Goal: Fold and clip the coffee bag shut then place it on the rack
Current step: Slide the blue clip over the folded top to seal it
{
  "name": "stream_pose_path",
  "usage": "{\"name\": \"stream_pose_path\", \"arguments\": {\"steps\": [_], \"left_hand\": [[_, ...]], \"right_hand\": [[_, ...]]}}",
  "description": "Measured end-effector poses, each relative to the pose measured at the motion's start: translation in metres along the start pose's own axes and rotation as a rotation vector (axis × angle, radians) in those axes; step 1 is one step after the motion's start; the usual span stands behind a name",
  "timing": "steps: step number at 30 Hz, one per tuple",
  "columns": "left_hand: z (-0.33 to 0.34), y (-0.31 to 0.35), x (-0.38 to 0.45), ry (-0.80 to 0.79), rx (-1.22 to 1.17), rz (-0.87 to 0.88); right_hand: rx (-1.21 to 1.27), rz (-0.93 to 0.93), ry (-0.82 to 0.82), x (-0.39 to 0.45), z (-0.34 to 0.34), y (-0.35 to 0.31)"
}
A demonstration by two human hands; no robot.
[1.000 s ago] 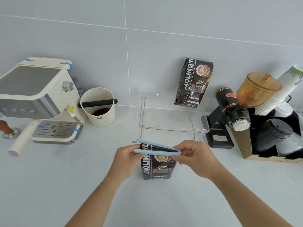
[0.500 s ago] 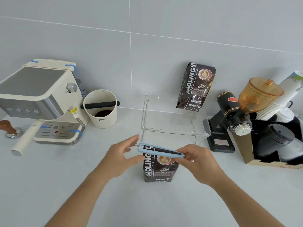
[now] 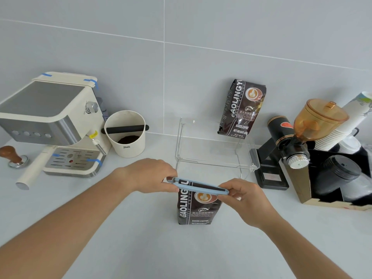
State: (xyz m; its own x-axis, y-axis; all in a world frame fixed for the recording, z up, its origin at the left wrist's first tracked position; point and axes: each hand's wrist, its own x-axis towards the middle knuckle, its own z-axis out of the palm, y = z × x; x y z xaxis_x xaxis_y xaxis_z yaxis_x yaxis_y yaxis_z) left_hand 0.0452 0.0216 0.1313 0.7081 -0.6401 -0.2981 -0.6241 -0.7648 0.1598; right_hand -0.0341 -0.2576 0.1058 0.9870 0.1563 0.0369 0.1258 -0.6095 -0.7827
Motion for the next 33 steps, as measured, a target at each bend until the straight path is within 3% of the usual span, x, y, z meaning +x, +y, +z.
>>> {"name": "stream_pose_path", "arguments": {"steps": [18,22,25,29,33], "left_hand": [[0.01,0.008,-0.004,0.114,-0.075,0.034],[0.013,0.004,-0.002,0.151,-0.126,0.028],[0.026,-0.001,-0.002,0.233,-0.301,0.019],[0.052,0.006,-0.003,0.33,-0.782,-0.089],[0.086,0.015,0.003,0.364,-1.078,-0.177]], "right_hand": [[-0.143,-0.104,0.039,-0.001,0.003,-0.001],[-0.084,-0.028,0.012,0.002,0.0,0.0],[-0.039,-0.01,0.033,0.003,0.003,0.004],[0.058,0.065,0.073,0.0,0.009,0.012],[0.182,0.2,0.046,-0.002,0.019,0.025]]}}
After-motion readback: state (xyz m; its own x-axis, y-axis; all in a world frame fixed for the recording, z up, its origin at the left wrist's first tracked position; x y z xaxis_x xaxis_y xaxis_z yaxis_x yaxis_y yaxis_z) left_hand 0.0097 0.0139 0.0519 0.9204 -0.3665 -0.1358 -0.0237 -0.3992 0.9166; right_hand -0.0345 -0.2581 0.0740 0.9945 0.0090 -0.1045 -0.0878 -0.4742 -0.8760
